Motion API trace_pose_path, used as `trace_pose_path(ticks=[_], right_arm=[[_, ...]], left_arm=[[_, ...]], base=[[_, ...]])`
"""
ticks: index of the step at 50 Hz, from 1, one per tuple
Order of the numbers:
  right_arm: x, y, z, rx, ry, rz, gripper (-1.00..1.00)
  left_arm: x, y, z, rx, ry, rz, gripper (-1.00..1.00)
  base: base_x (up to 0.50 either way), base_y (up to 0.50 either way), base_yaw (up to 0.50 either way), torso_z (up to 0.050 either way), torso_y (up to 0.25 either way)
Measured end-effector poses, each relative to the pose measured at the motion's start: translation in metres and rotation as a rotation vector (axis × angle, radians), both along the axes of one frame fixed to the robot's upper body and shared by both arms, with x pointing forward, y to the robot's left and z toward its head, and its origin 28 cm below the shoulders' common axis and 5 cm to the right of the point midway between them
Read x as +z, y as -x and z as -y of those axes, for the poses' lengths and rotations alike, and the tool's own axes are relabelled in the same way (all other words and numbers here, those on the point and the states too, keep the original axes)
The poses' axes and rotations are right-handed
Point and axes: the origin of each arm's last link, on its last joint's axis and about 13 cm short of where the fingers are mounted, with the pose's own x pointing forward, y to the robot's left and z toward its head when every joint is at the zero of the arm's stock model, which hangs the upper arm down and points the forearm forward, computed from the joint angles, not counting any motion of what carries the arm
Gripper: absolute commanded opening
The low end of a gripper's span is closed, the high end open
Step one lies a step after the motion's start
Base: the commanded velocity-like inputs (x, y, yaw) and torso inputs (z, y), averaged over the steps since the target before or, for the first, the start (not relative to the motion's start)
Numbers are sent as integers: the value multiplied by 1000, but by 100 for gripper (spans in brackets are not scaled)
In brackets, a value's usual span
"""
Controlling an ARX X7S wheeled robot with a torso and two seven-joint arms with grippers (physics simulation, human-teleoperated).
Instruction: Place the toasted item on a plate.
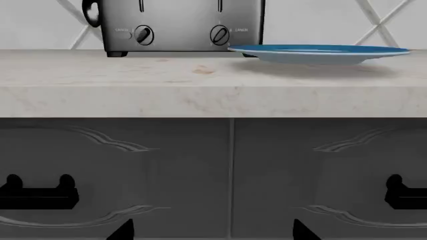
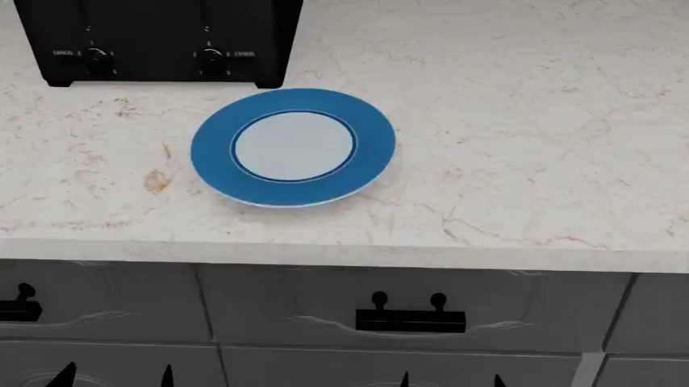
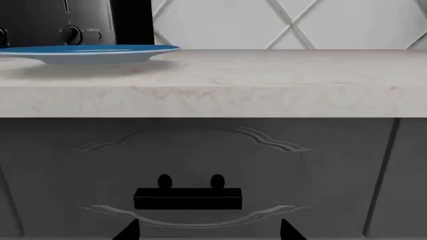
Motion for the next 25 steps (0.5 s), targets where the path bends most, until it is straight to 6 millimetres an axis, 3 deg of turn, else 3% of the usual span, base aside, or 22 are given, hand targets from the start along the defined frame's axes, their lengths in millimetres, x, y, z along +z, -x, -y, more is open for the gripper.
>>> trace_pose_path(ticks=[8, 25], right_arm=[[2, -2, -1, 2, 4, 4, 100], [7, -3, 0, -6, 11, 12, 100]], left_arm=[[0, -1, -1, -3, -4, -13, 100], [0, -1, -1, -20, -19, -36, 100]], base=[[0, 0, 0, 4, 0], [0, 0, 0, 50, 0]])
